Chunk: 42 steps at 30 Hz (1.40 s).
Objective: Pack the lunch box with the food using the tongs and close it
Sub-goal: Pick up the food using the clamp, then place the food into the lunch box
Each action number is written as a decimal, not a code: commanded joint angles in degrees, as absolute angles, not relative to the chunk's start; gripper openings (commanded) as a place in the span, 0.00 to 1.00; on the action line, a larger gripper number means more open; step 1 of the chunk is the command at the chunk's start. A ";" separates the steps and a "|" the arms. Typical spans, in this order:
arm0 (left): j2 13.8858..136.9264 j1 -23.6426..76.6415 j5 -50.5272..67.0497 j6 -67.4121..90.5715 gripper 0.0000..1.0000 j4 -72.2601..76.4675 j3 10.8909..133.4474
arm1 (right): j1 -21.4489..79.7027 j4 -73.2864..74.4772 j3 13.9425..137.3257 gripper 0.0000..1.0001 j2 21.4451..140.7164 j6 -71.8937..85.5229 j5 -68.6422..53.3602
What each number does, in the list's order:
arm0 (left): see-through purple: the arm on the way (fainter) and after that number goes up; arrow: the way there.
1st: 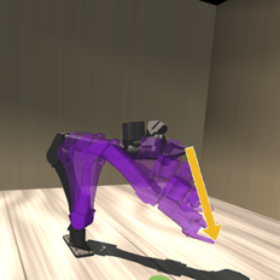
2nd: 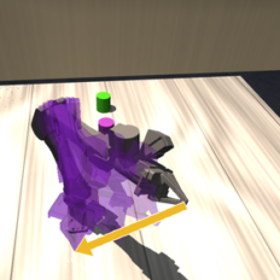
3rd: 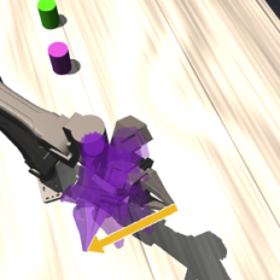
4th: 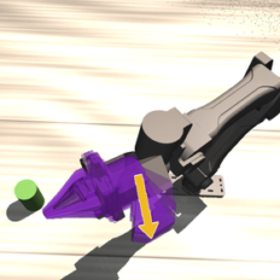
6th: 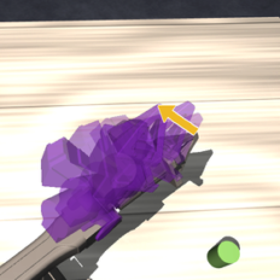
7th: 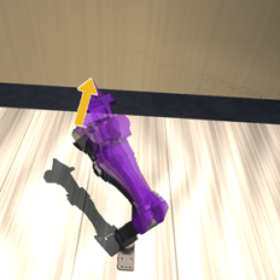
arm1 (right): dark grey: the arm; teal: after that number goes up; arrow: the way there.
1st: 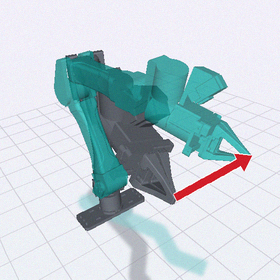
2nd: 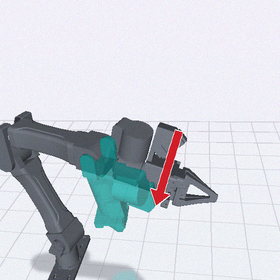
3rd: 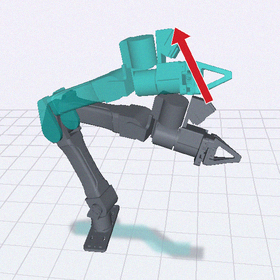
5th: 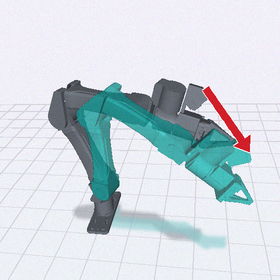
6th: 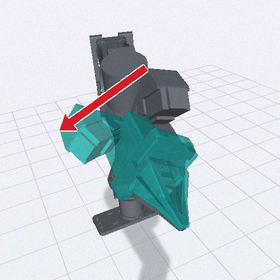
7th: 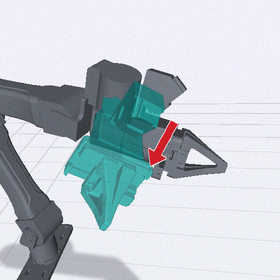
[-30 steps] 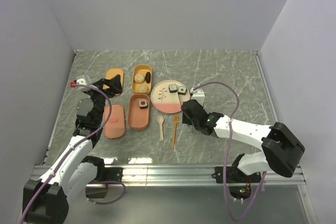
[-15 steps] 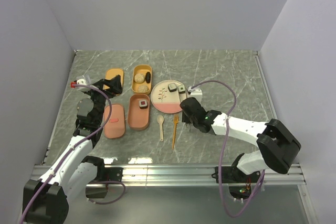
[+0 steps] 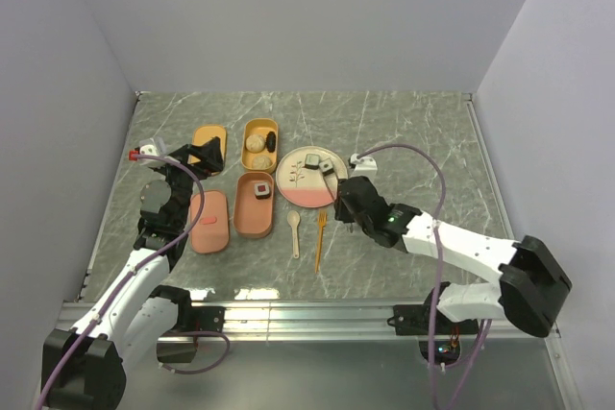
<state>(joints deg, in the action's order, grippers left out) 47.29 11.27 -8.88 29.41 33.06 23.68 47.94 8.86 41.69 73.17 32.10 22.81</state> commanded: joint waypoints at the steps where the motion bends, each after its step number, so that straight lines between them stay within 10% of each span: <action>1: 46.32 10.99 -8.53 29.62 0.99 34.80 23.55 | 49.74 7.82 43.24 0.29 68.56 30.67 23.29; 42: 46.50 10.99 -8.09 29.80 0.99 34.72 23.55 | 60.03 -6.60 47.72 0.28 73.21 21.71 -0.96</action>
